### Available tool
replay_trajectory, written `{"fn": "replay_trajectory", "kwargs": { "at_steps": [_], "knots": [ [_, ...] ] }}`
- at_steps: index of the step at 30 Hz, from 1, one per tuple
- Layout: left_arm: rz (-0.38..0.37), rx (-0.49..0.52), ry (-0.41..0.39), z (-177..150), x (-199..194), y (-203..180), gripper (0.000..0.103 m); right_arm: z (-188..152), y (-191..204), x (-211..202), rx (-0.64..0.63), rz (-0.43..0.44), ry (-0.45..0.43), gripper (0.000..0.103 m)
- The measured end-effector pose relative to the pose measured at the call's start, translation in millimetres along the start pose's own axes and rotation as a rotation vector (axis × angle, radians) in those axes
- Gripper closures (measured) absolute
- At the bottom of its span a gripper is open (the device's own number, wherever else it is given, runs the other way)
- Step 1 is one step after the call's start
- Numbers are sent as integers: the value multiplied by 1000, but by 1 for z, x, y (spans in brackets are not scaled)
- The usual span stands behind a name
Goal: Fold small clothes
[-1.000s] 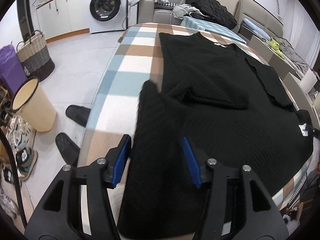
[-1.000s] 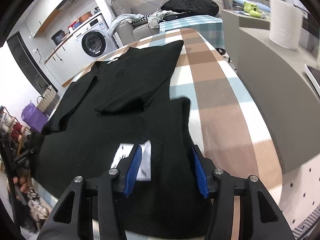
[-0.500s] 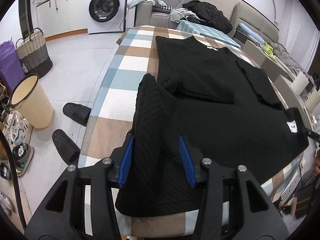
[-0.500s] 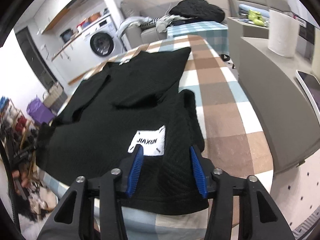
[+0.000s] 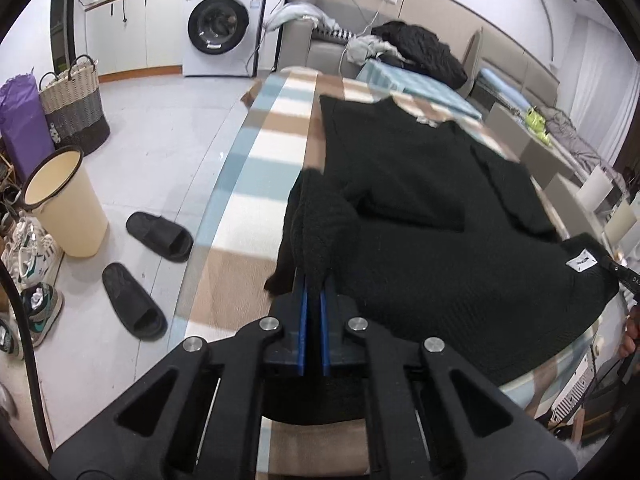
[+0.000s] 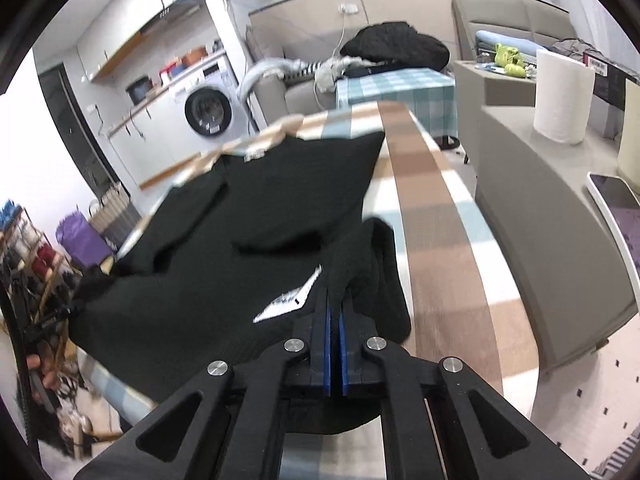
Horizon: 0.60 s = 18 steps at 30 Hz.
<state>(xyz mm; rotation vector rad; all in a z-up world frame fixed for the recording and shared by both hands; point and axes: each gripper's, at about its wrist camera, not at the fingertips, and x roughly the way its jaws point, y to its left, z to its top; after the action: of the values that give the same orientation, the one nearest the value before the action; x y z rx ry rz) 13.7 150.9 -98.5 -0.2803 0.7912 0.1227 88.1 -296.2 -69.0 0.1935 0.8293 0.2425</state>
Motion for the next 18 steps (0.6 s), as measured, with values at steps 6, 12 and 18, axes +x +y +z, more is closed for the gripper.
{"fn": "replay_trajectory", "kwargs": {
  "at_steps": [6, 12, 18],
  "knots": [
    [-29, -7, -81, 36, -9, -1, 100, 28, 6, 0, 16, 22, -78, 100],
    [-54, 5, -137, 81, -1, -10, 100, 60, 13, 12, 24, 26, -122, 100],
    [-51, 12, -141, 124, 30, -12, 100, 83, 7, 32, 57, 0, -153, 100]
  ]
}}
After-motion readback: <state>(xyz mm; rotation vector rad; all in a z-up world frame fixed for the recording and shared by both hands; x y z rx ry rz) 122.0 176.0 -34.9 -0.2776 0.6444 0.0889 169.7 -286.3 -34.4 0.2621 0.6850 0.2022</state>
